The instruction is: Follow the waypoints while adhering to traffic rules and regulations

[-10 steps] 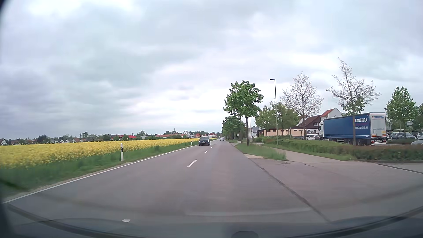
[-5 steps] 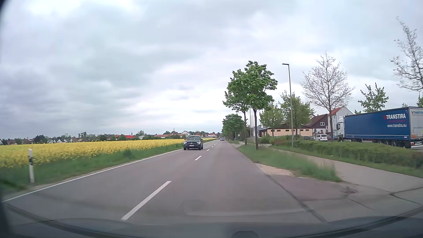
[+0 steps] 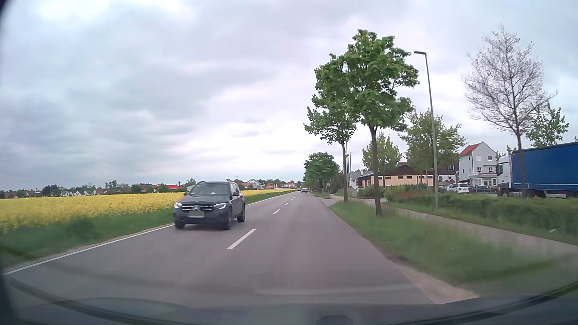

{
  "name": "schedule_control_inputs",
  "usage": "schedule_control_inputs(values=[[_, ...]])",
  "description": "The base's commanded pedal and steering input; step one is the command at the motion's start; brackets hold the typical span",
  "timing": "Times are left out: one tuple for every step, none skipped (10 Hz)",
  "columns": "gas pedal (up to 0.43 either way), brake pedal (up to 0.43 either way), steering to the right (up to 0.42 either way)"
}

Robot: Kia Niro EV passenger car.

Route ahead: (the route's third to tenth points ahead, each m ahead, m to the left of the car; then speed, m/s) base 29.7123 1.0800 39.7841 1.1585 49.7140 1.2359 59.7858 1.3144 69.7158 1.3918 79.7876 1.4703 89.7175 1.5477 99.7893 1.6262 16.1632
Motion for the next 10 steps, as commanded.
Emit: schedule_control_inputs(values=[[0.177, 0.0, -0.002], [0.177, 0.0, -0.001], [0.177, 0.0, -0.002], [0.177, 0.0, -0.002], [0.177, 0.0, -0.002], [0.177, 0.0, -0.002], [0.169, 0.0, -0.002], [0.169, 0.0, -0.002], [0.169, 0.0, -0.002], [0.169, 0.0, -0.002]])
